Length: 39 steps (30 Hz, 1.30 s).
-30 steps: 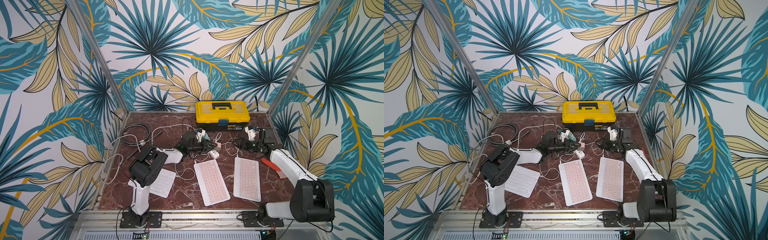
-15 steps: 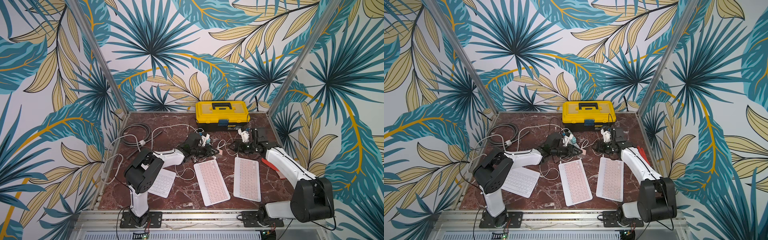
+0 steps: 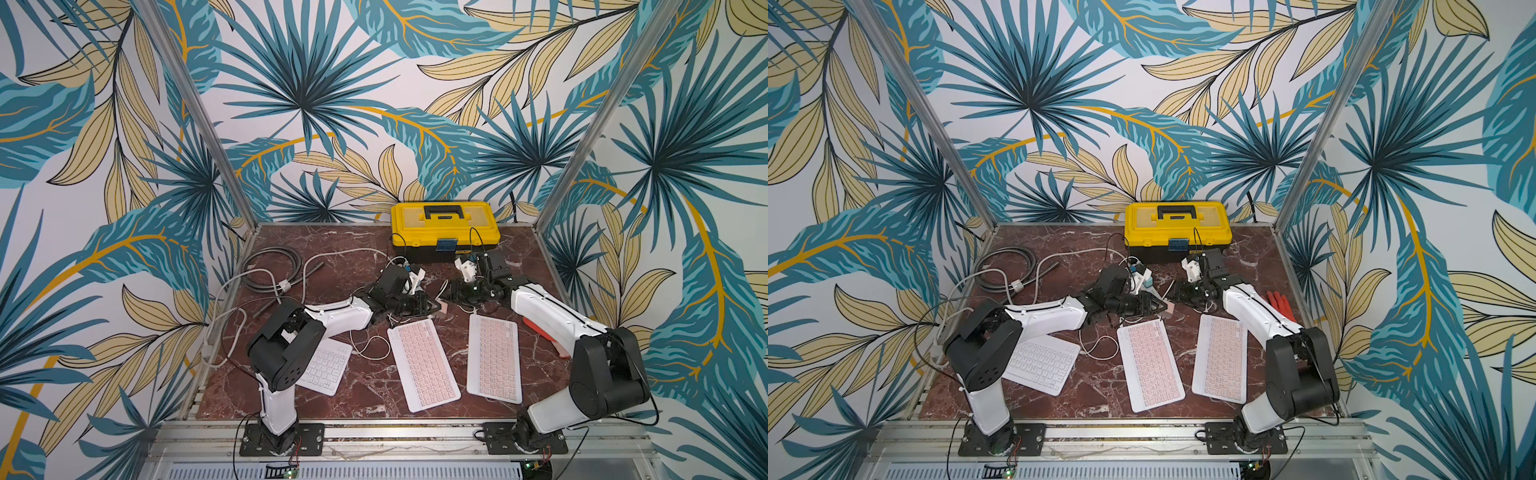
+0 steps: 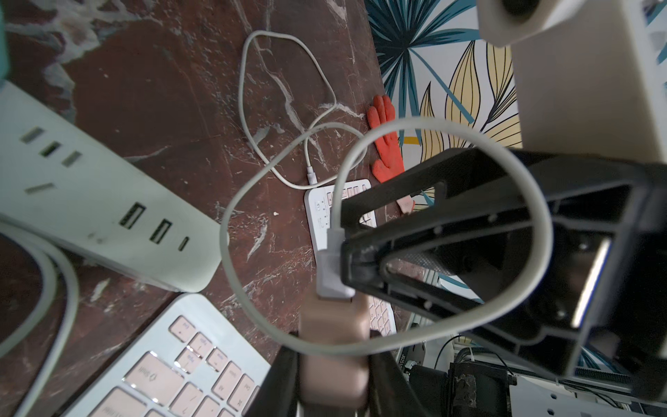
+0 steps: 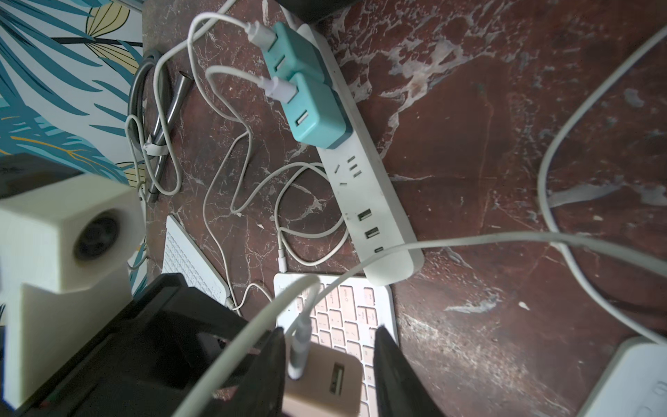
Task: Unplug the wireless keyboard
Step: Remove the power cord from the plug.
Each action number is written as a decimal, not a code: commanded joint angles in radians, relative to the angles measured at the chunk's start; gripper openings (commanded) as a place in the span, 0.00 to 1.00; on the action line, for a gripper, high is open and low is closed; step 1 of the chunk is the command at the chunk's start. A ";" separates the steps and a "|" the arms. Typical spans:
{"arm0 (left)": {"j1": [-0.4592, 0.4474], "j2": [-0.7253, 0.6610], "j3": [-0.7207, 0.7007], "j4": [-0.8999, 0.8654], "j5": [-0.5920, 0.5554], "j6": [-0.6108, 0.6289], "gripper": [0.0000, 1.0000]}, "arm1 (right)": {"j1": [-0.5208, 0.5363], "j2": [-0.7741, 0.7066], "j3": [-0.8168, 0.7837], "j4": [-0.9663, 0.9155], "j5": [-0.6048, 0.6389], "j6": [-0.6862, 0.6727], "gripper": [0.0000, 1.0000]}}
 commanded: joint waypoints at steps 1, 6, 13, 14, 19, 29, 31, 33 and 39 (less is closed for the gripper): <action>-0.008 -0.038 0.022 -0.008 -0.009 0.034 0.00 | 0.016 0.023 0.026 0.006 -0.008 0.028 0.38; -0.016 -0.043 0.018 -0.008 -0.036 0.044 0.00 | 0.031 0.046 0.041 -0.010 0.007 0.050 0.26; -0.031 -0.037 0.017 -0.008 -0.064 0.049 0.00 | 0.037 0.085 0.052 -0.045 0.035 0.096 0.05; -0.032 -0.037 0.015 -0.008 -0.064 0.050 0.00 | 0.036 0.088 0.058 -0.061 0.055 0.097 0.02; -0.038 -0.044 -0.001 -0.008 -0.029 0.086 0.00 | 0.010 0.114 0.086 -0.092 0.108 0.086 0.00; -0.041 -0.091 -0.055 -0.005 -0.006 0.096 0.00 | -0.050 0.112 0.050 0.065 0.191 0.165 0.00; -0.038 -0.094 -0.056 -0.003 -0.021 0.083 0.00 | -0.049 0.095 0.008 0.127 0.206 0.201 0.00; -0.037 -0.096 -0.053 -0.001 -0.034 0.071 0.00 | -0.049 0.066 -0.044 0.212 0.229 0.240 0.00; -0.020 -0.099 -0.033 0.001 -0.071 0.023 0.00 | -0.031 -0.022 -0.226 0.456 0.243 0.393 0.00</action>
